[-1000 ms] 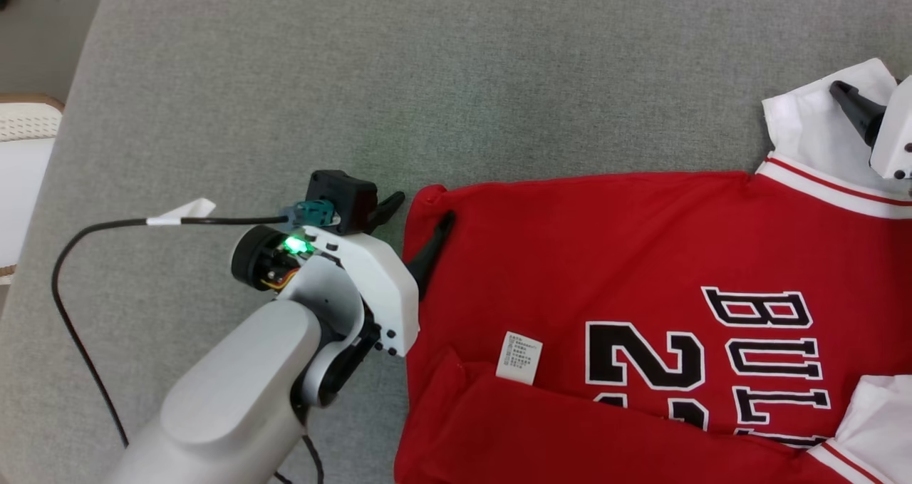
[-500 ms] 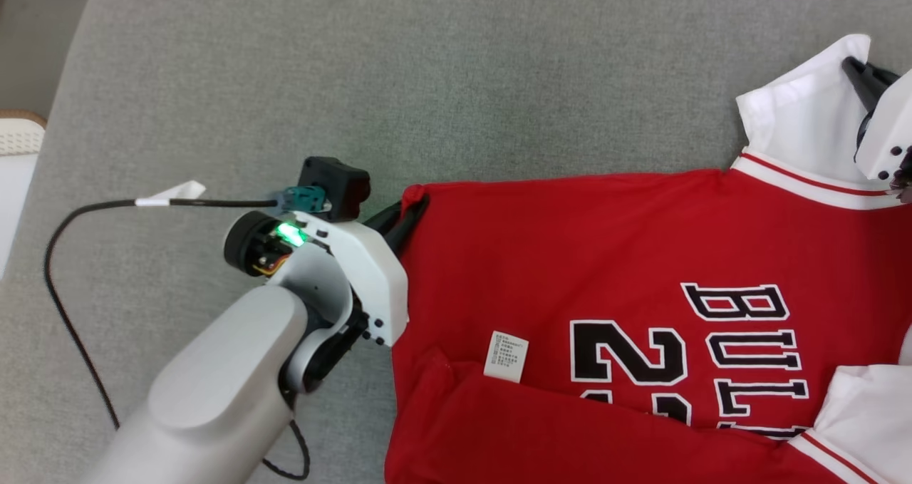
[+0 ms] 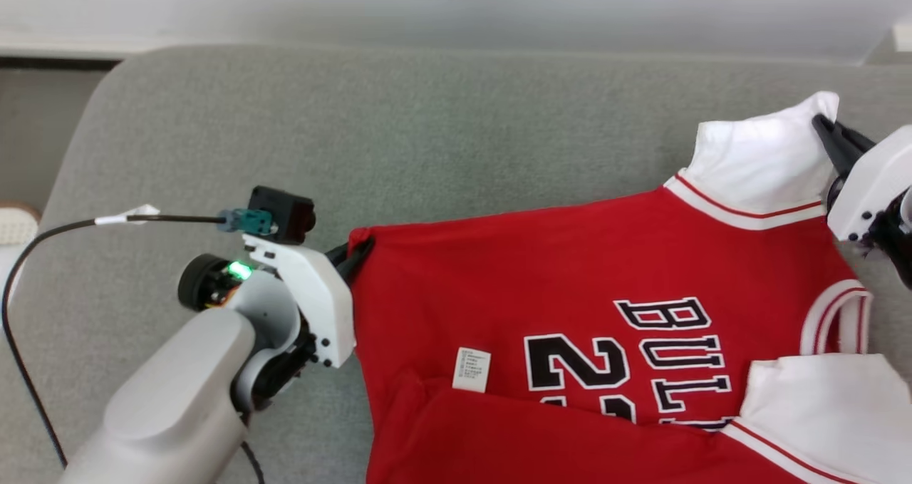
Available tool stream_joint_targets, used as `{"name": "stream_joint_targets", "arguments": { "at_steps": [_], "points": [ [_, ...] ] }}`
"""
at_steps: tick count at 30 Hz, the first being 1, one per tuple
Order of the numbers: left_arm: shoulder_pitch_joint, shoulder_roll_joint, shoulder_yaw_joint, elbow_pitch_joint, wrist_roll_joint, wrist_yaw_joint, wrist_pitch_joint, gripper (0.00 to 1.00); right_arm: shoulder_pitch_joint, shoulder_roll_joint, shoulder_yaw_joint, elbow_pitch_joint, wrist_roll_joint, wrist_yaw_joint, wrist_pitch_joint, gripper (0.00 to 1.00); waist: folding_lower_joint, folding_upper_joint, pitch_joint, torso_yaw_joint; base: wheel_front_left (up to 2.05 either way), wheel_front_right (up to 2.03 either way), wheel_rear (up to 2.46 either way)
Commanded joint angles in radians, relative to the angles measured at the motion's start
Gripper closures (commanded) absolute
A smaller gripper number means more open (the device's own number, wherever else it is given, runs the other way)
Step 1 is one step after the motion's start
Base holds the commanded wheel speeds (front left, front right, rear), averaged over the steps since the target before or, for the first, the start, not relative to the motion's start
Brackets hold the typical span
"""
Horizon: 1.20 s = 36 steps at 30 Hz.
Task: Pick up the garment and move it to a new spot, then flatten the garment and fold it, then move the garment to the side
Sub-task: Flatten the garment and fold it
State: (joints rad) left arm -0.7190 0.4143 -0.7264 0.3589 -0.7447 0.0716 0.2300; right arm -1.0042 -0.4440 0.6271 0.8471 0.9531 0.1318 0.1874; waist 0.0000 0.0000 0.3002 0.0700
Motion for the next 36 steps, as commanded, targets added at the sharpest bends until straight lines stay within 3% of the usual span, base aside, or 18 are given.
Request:
{"name": "stream_joint_targets", "arguments": {
  "at_steps": [1,10,18,31,32,33,34,35,36],
  "points": [
    [0.016,0.017,0.003,0.013,-0.013,-0.010,0.013,1.00,0.027,-0.009,0.011,-0.007,0.023,-0.003,-0.006,1.00,0.0000,0.0000,-0.054,-0.044,0.00,0.00,0.00],
    [0.027,0.062,-0.025,0.061,-0.103,-0.103,0.179,1.00,0.149,-0.064,0.101,-0.120,0.164,-0.003,0.065,1.00,0.0000,0.0000,-0.162,-0.099,0.00,0.00,0.00],
    [0.023,0.065,-0.044,0.126,-0.226,-0.171,0.358,1.00,0.231,-0.119,0.181,-0.211,0.249,-0.003,0.163,1.00,0.0000,0.0000,-0.240,-0.133,0.00,0.00,0.00],
    [0.070,0.087,-0.098,0.142,-0.381,-0.201,0.559,1.00,0.301,-0.162,0.283,-0.275,0.310,-0.003,0.301,1.00,0.0000,0.0000,-0.280,-0.174,0.00,0.00,0.00],
    [0.075,0.089,-0.101,0.140,-0.383,-0.201,0.557,1.00,0.307,-0.161,0.289,-0.275,0.314,-0.003,0.308,0.96,0.0000,0.0000,-0.282,-0.175,0.00,0.00,0.00],
    [0.081,0.088,-0.105,0.139,-0.386,-0.202,0.555,1.00,0.314,-0.159,0.294,-0.273,0.321,-0.003,0.315,0.84,0.0000,0.0000,-0.283,-0.175,0.00,0.00,0.00],
    [0.086,0.087,-0.108,0.139,-0.389,-0.202,0.554,0.97,0.320,-0.157,0.298,-0.271,0.324,-0.003,0.319,0.64,0.0000,0.0000,-0.284,-0.175,0.00,0.00,0.00],
    [0.089,0.086,-0.112,0.139,-0.390,-0.203,0.554,0.80,0.325,-0.153,0.304,-0.267,0.328,-0.003,0.327,0.35,0.0000,0.0000,-0.286,-0.175,0.00,0.00,0.00],
    [0.091,0.082,-0.115,0.138,-0.391,-0.202,0.555,0.26,0.330,-0.151,0.309,-0.262,0.333,-0.003,0.336,0.02,0.0000,0.0000,-0.288,-0.175,0.00,0.00,0.00]
  ]
}}
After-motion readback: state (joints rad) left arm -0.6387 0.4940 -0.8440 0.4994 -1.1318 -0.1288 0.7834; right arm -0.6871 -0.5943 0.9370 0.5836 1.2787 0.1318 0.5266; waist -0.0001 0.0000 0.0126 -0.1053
